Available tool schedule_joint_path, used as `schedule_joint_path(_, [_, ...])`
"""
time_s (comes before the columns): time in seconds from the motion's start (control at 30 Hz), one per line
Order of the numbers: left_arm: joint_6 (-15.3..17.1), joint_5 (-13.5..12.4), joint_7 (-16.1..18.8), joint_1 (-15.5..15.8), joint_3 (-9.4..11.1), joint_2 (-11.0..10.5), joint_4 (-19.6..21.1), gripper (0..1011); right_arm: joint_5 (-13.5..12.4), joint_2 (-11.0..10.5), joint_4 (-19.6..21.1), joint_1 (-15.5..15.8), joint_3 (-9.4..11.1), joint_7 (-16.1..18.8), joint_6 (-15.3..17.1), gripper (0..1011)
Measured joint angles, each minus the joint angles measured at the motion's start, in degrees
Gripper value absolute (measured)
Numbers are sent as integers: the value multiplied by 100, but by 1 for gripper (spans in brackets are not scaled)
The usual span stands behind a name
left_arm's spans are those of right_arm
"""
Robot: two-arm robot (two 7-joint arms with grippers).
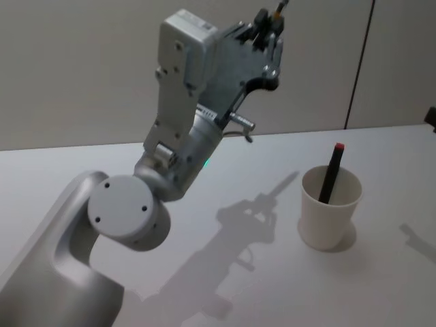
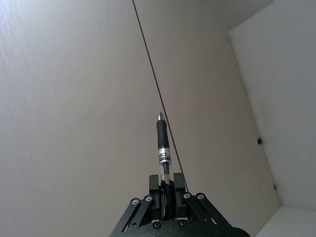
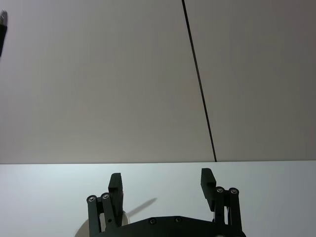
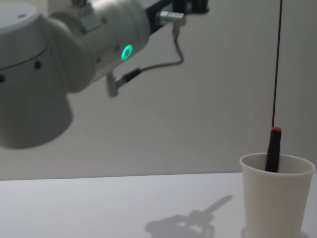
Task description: Place the pen into the pen holder.
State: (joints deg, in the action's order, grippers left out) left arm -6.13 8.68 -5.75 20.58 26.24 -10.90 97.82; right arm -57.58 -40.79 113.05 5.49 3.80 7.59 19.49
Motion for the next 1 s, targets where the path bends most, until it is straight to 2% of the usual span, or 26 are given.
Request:
schedule_joint_path(0.2, [-275,-7,-81,158,20,179,-153,167,0,0,0,0,0,0,0,1001])
schedule_joint_path(0.4, [-288,-8,-110,166,25,205,-155,169,0,0,0,0,0,0,0,1002])
schedule_joint_path(0.7, [125,66,-165,3,23,92,56,167,0,0,0,0,0,0,0,1001])
schedule_joint_path(1.0, [842,197,-238,-216,0,-114,345,169,0,0,0,0,0,0,0,1001])
